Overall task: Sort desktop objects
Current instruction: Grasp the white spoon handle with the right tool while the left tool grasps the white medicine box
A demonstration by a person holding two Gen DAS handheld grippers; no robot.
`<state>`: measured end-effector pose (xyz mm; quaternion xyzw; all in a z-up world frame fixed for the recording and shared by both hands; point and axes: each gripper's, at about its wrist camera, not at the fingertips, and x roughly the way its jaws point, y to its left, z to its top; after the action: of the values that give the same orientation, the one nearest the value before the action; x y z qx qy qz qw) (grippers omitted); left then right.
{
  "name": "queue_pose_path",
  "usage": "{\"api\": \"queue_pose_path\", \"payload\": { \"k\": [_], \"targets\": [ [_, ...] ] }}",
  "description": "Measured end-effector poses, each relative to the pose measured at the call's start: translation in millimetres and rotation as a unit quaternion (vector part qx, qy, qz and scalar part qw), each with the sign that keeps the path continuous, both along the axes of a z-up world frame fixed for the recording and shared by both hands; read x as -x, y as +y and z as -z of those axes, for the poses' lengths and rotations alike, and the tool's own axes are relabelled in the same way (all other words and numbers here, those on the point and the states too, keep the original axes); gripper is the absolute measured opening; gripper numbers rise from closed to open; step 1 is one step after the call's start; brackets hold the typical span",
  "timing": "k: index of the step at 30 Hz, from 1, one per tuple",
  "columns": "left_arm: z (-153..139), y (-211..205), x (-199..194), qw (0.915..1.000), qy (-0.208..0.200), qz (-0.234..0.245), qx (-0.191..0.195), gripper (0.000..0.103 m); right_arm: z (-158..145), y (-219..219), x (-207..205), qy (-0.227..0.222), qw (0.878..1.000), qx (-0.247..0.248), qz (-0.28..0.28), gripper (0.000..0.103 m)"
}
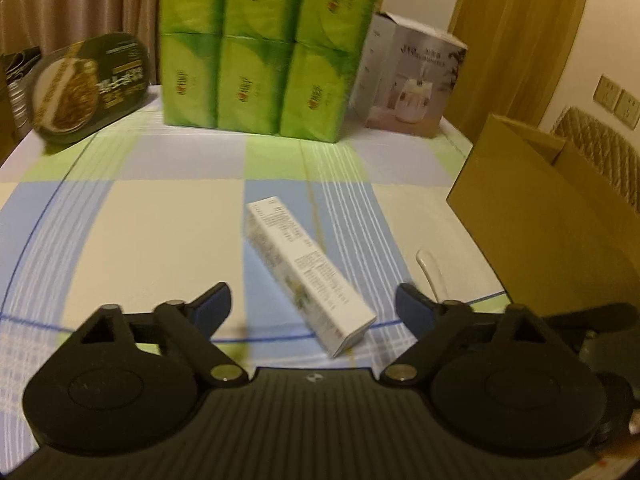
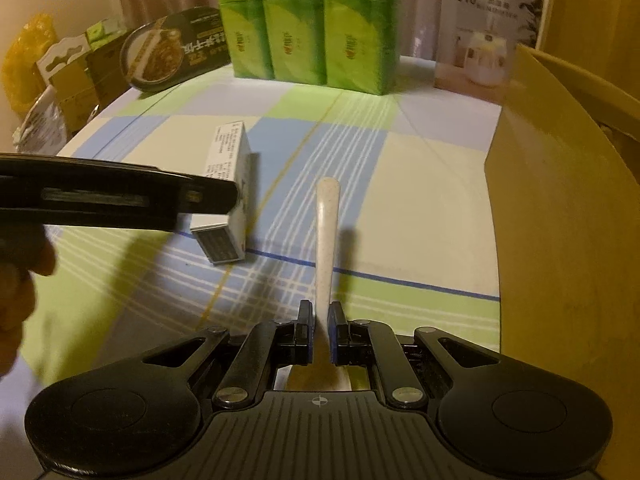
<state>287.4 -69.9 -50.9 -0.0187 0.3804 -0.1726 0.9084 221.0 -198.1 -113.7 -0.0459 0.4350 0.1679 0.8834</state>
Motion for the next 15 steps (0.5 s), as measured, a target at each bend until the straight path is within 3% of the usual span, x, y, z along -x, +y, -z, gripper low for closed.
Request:
{"api": "queue_pose_path", "payload": {
  "k": [4,6,9,10,11,13,15],
  "targets": [
    [11.5,-16.0,-15.6,0.9996,0.026,-0.002,-0.008,0.076,-0.8,-0.5,0.4,-0.001,1.000,-0.004,0.000,0.004],
    [17.3,-20.8,-21.9,0.9992,0.039,-0.001,-0.013,0.069,-0.5,-0.8,0.6,0.000,1.000,-0.006,-0.001,0.004],
    [23.4,-24.1,-24.6,0.9982,0.045,-0.001,-0.039,0.053,-0.2,-1.0,2.0,0.001,1.000,-0.008,-0.002,0.004],
    [24.5,-23.4,-23.7,0.9979,0.046,0.000,-0.046,0.039,-0.4,-0.8,3.0,0.001,1.000,-0.009,-0.002,0.004],
    [25.4,-22.3,-21.8,0.9974,0.047,0.000,-0.054,0.033,-0.6,-0.6,4.3,0.001,1.000,-0.011,-0.002,0.004],
    [25.7,-17.1,-15.1,0.9967,0.046,0.001,-0.067,0.024,-1.5,0.1,7.7,0.003,1.000,-0.016,-0.002,0.004],
    [24.6,-10.7,-6.8,0.9960,0.047,0.003,-0.076,0.022,-3.8,1.8,14.8,0.005,1.000,-0.021,-0.005,0.004]
  ]
}}
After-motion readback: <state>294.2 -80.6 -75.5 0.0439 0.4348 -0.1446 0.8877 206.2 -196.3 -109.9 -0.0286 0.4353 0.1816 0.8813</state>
